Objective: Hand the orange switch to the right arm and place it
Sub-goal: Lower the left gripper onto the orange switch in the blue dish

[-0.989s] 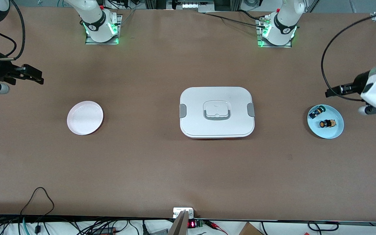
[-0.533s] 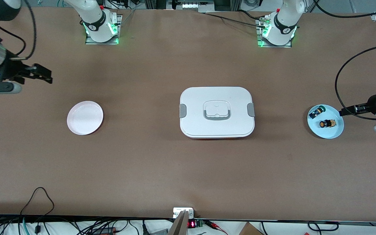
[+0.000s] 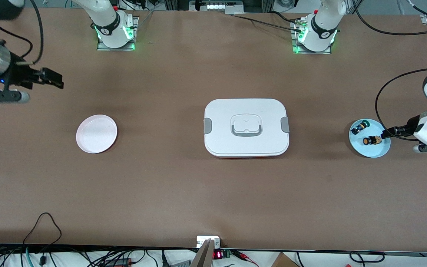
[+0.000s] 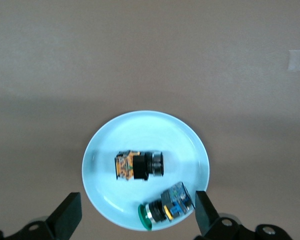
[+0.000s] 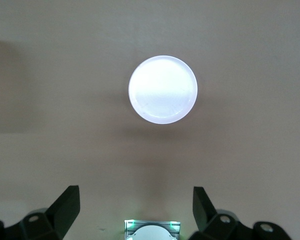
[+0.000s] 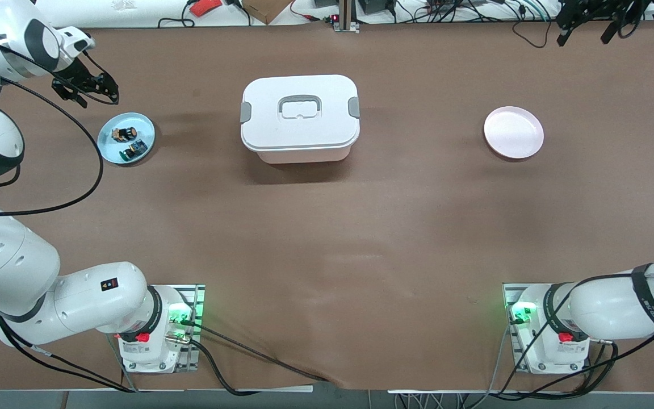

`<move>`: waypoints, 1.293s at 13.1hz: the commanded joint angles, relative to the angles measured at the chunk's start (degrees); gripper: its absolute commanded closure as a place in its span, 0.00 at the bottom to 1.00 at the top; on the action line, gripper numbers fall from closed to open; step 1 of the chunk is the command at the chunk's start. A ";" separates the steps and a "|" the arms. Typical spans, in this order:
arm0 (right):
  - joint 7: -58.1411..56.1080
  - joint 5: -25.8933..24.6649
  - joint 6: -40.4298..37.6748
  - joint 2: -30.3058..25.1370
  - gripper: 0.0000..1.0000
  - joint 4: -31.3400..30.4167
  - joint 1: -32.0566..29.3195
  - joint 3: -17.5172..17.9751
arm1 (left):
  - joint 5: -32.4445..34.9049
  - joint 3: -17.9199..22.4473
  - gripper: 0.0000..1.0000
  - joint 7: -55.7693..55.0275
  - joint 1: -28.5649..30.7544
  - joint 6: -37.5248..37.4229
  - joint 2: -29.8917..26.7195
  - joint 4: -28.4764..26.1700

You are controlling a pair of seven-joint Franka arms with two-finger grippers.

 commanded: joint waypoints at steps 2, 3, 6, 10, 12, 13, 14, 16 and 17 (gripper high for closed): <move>-1.13 0.70 -0.47 0.08 0.00 -0.18 -0.36 1.65 | -1.17 -0.91 0.00 2.59 1.67 9.97 5.77 -1.61; -1.57 -0.52 1.71 0.17 0.00 -0.18 -0.27 1.65 | -1.17 -1.00 0.00 2.59 2.02 11.40 5.96 -2.84; -2.11 -1.50 5.24 1.23 0.00 -0.26 -0.19 1.56 | -1.17 -1.00 0.00 2.59 2.03 12.02 7.36 -3.03; -1.57 -1.41 8.66 1.14 0.00 -0.18 0.52 1.83 | -1.17 -1.18 0.00 2.85 3.08 12.55 9.13 -3.90; -1.49 -1.15 9.02 2.01 0.00 -0.35 -0.36 1.30 | -1.17 -1.53 0.00 2.85 3.43 12.47 9.21 -4.52; -1.49 -1.32 9.28 3.32 0.00 -0.27 -1.06 1.21 | -1.26 -1.53 0.00 2.85 3.52 12.47 9.21 -5.39; -1.57 -1.24 9.55 3.69 0.00 -0.26 -2.02 1.21 | -1.78 -1.62 0.00 2.85 3.69 12.47 9.21 -5.66; -2.53 -1.06 8.59 2.64 0.00 -0.35 -4.04 1.12 | -2.31 -1.97 0.00 2.94 3.70 12.47 9.21 -5.58; -2.98 -1.06 7.71 2.20 0.00 -0.35 -4.83 1.21 | -2.23 -1.97 0.00 3.03 3.70 12.64 9.21 -5.32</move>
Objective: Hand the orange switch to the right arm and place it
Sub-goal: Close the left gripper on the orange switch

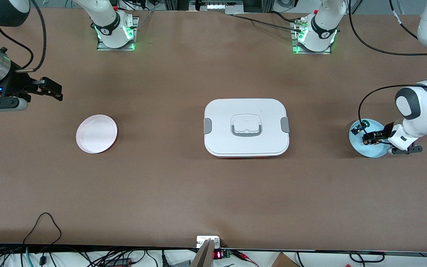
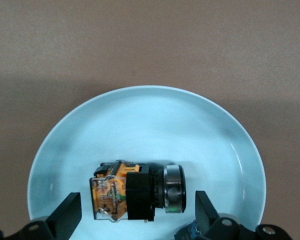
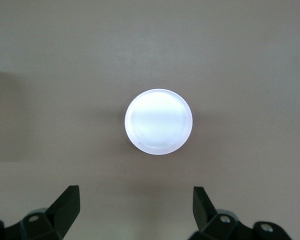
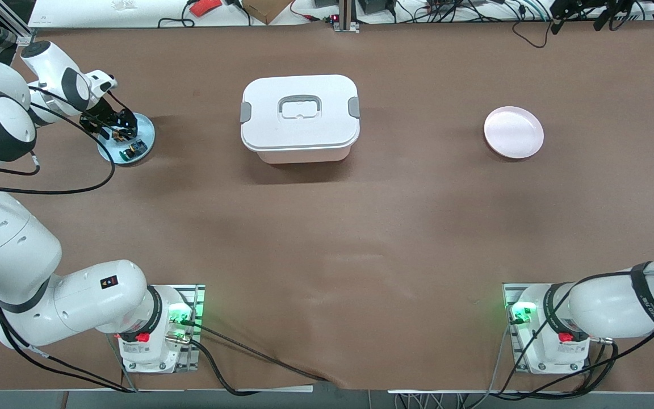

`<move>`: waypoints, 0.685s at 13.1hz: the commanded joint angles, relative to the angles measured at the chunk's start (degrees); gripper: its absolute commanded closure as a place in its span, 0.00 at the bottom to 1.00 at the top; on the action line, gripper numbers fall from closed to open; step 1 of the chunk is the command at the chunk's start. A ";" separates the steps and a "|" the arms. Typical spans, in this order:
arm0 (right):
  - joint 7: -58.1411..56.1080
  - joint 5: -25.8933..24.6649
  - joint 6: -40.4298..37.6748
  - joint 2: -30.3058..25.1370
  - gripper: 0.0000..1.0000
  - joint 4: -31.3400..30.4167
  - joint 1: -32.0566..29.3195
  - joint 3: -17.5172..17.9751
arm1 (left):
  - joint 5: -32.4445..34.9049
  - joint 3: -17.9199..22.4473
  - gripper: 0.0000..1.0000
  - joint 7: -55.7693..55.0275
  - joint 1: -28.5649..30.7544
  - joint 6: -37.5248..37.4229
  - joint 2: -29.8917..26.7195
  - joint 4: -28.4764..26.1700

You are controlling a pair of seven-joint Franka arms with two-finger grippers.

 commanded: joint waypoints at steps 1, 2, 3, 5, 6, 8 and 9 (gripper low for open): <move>-1.71 -0.22 -1.58 -1.15 0.00 0.01 -1.62 0.49 | -1.34 -0.96 0.00 1.82 0.94 0.78 -0.29 0.04; -1.19 -0.22 -1.67 -0.71 0.00 -0.34 -1.10 0.66 | -1.34 -0.96 0.00 1.91 0.94 1.13 -0.20 0.13; -0.84 -0.13 -1.59 0.16 0.00 -0.34 -1.09 0.84 | -1.34 -0.96 0.00 3.04 0.94 2.70 0.06 0.13; -0.66 -0.05 0.77 0.87 0.00 0.10 -1.35 0.76 | -1.34 -0.96 0.00 4.80 1.11 4.81 1.12 0.13; -0.83 0.04 2.70 0.88 0.00 0.01 -1.62 0.75 | -1.43 -0.96 0.00 4.98 1.11 4.82 1.29 -0.04; -0.67 1.35 2.98 1.57 0.00 -0.16 -1.01 0.93 | -1.43 -0.96 0.00 4.90 1.11 4.82 1.30 -0.22; -0.40 3.10 3.33 2.36 0.00 -0.16 -0.05 1.02 | -1.43 -0.96 0.00 4.90 1.11 4.73 1.30 -0.22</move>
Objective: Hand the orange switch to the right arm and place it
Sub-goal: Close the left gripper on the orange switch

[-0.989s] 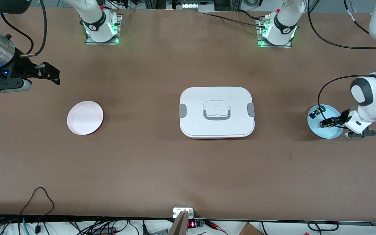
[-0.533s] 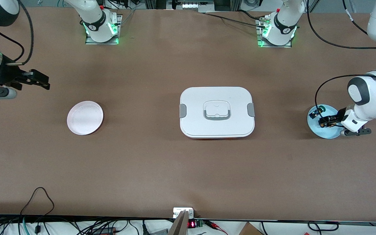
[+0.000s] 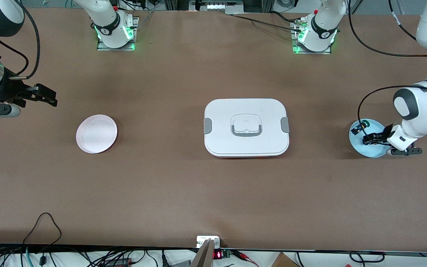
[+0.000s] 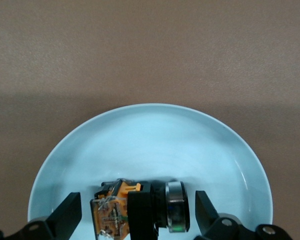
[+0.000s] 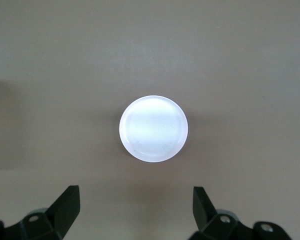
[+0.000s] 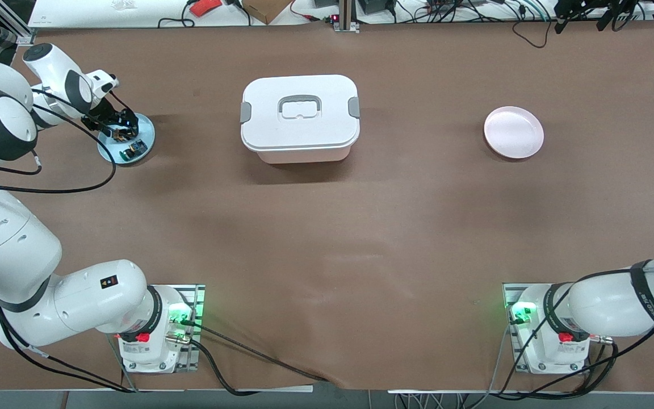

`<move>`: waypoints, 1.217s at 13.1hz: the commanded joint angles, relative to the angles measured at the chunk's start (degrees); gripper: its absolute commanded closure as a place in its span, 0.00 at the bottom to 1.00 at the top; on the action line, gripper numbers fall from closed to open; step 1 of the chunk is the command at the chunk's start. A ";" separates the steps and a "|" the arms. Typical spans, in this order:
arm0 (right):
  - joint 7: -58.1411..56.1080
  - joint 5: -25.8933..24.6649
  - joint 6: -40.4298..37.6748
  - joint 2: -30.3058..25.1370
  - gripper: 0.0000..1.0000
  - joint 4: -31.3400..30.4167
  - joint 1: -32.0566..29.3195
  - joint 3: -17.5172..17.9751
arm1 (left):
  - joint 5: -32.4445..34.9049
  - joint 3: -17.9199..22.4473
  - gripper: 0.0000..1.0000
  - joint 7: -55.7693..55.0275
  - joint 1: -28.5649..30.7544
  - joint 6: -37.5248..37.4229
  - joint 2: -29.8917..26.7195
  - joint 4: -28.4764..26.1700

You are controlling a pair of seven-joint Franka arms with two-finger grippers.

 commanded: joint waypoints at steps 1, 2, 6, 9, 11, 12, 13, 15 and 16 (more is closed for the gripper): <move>0.57 2.79 1.34 2.50 0.00 0.25 1.93 0.33 | -1.43 -0.75 0.01 2.16 0.83 0.79 0.14 -0.17; 0.31 3.84 3.35 4.09 0.00 0.34 2.03 0.25 | -1.43 -0.75 0.10 2.25 0.83 0.61 -0.04 -0.17; 0.56 3.15 3.82 4.11 0.00 0.25 3.08 0.33 | -1.43 -0.75 0.47 2.08 0.66 -4.91 -1.17 0.09; 5.65 0.27 1.71 0.86 0.00 0.42 3.35 0.33 | -1.43 -1.72 0.49 1.63 0.48 -8.52 -3.89 0.53; 8.46 -1.33 -1.71 -0.72 0.00 0.42 3.35 0.25 | -1.34 -2.94 0.49 2.24 0.39 -10.28 -6.88 1.23; 8.66 -1.42 -2.17 -0.99 0.00 0.42 3.26 -0.02 | -1.25 -3.38 0.49 2.60 0.39 -12.46 -7.15 2.80; 8.31 -2.03 -2.17 -0.99 0.00 0.42 3.00 -0.19 | -1.34 -4.00 0.50 4.69 0.48 -15.18 -7.16 5.34; 7.09 -5.36 -2.35 -0.91 0.00 0.34 2.91 -0.19 | -1.95 -5.31 0.51 7.51 0.57 -19.24 -7.16 8.43; 5.34 -5.46 -2.35 -0.91 0.00 0.34 2.65 -0.45 | -3.70 -6.80 0.51 9.61 1.18 -21.69 -7.16 9.49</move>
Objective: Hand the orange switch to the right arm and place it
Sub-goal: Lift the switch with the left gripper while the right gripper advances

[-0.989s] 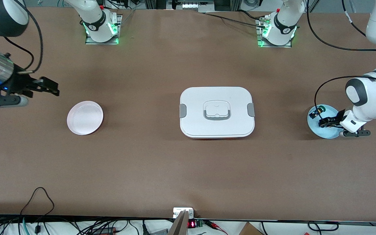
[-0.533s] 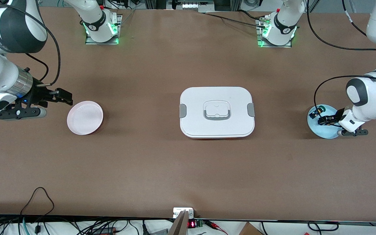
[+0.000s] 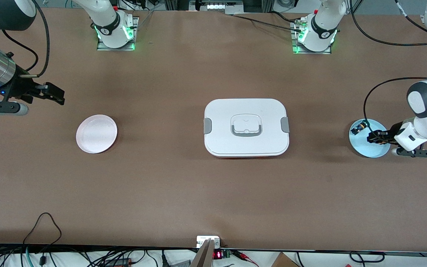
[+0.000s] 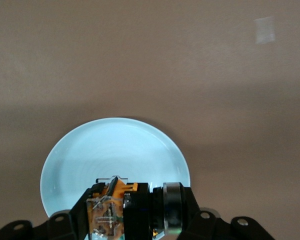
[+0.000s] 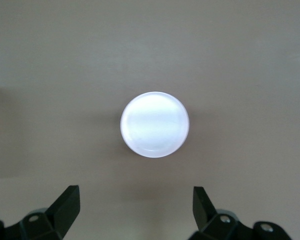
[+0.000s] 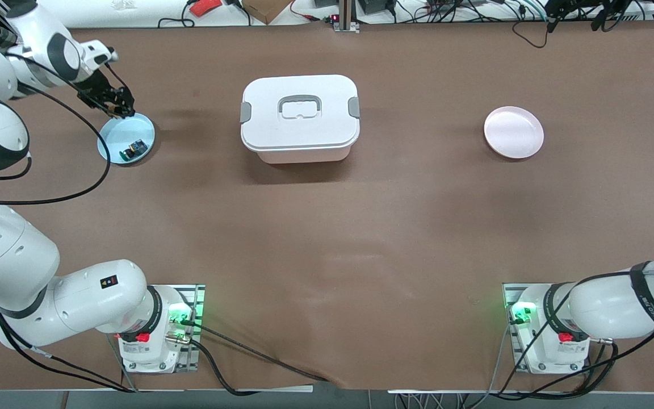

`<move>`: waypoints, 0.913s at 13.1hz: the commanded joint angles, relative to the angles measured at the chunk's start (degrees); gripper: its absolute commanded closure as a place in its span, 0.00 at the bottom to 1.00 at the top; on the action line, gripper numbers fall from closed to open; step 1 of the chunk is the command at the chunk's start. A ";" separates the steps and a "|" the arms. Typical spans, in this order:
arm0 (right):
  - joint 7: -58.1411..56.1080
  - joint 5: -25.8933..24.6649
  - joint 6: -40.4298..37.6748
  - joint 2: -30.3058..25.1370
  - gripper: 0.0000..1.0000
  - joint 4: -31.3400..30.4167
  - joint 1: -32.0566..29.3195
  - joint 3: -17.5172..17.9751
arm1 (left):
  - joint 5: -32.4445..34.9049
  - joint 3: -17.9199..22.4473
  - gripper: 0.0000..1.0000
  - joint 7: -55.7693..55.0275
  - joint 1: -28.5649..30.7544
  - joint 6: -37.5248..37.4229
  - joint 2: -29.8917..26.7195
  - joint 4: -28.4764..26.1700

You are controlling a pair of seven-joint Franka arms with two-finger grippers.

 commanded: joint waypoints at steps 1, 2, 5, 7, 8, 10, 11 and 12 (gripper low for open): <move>-3.26 -1.12 -0.50 -0.23 0.00 -0.16 -0.96 -0.58 | -6.88 -2.56 0.51 7.57 1.32 -6.86 0.11 3.75; -3.45 -0.51 -0.33 -0.15 0.00 -0.16 -1.49 -0.67 | -10.83 -2.92 0.51 10.39 1.41 -9.67 0.11 4.80; -3.45 -0.24 -0.59 -0.93 0.00 -0.25 -1.67 -0.67 | -20.59 -3.79 0.53 17.78 1.41 -16.97 0.20 5.69; -4.41 -0.24 -0.59 -1.20 0.00 -0.25 -1.49 -0.50 | -29.81 -4.15 0.52 24.43 1.15 -21.20 0.37 5.78; -5.73 -0.24 -0.59 -1.29 0.00 -0.25 -1.40 -0.32 | -35.16 -4.15 0.53 28.48 0.88 -22.52 0.72 5.78; -6.00 1.15 -0.59 -1.29 0.00 -0.16 -1.49 -0.32 | -45.10 -4.15 0.59 39.45 0.36 -26.99 1.52 5.78; -6.00 4.13 -0.59 -1.20 0.00 -0.16 -1.58 -0.58 | -48.28 -4.50 0.60 43.33 -0.52 -28.23 1.61 5.78; -6.00 6.77 -0.68 -0.76 0.00 -0.16 -1.84 -0.67 | -50.92 -5.55 0.59 46.59 -0.53 -29.90 1.87 5.78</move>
